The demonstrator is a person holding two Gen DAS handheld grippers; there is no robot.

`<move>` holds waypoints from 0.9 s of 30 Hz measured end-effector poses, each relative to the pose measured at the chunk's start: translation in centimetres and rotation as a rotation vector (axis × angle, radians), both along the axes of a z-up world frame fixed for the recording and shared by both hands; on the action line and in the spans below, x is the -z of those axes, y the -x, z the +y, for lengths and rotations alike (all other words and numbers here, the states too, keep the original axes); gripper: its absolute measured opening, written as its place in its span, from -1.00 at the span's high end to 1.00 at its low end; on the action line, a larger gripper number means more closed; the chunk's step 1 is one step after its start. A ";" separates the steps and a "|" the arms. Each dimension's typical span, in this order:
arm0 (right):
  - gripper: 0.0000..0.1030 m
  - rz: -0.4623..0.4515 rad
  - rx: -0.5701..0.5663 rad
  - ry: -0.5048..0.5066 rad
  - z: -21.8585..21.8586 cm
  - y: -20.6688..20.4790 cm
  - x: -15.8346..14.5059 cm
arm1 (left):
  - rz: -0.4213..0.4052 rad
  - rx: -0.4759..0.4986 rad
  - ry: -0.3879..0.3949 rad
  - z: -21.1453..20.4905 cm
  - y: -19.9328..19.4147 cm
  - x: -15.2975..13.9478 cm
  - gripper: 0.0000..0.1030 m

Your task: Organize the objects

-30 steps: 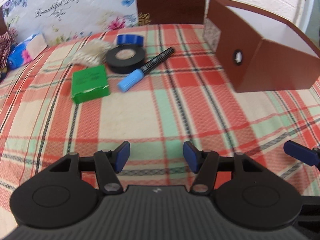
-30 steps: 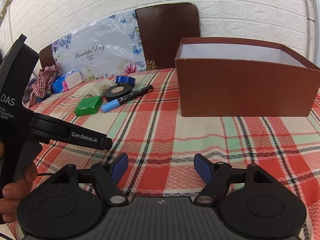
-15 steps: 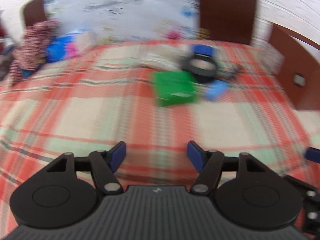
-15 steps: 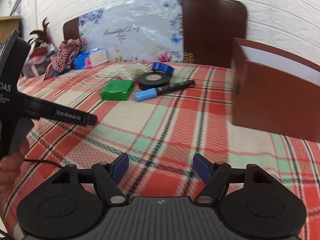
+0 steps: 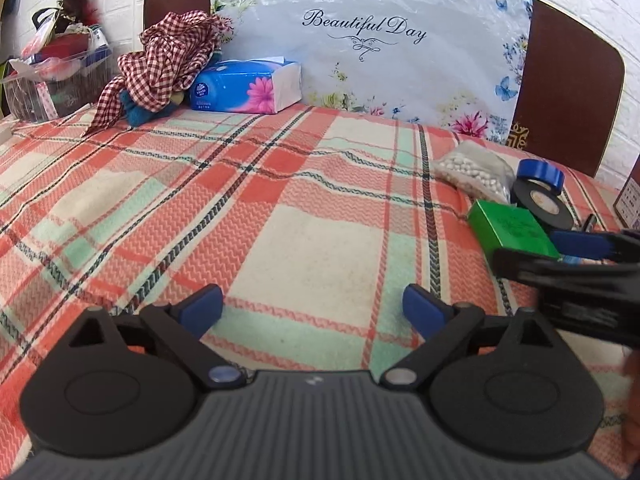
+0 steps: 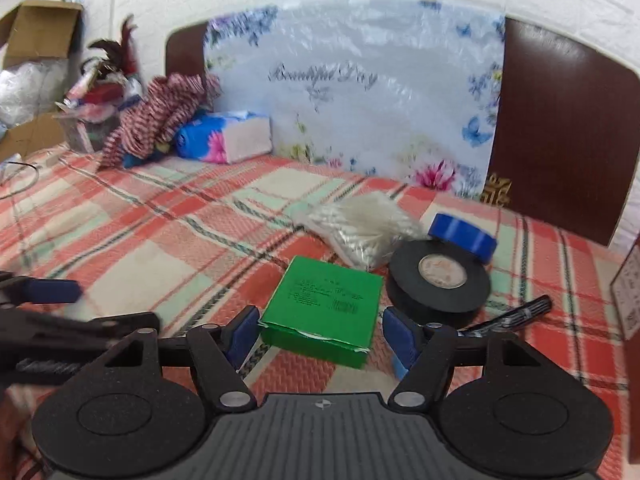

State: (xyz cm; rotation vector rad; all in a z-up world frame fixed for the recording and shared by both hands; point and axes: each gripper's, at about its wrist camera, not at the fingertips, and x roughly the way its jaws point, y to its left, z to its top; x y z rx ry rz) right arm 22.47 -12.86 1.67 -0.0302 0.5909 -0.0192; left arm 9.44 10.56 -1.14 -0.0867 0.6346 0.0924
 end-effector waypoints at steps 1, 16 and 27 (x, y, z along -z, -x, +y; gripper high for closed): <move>-0.32 0.021 0.008 -0.006 0.0 -0.6 0.4 | 0.001 0.001 -0.005 0.0 -0.1 0.1 -0.90; -0.24 0.017 0.041 0.029 -1.5 12.1 0.4 | 0.010 0.004 -0.042 -0.5 -0.2 0.2 -0.92; -0.35 0.013 0.418 -0.036 -9.5 24.9 0.7 | 0.095 0.231 0.104 -8.9 1.8 -3.1 -0.75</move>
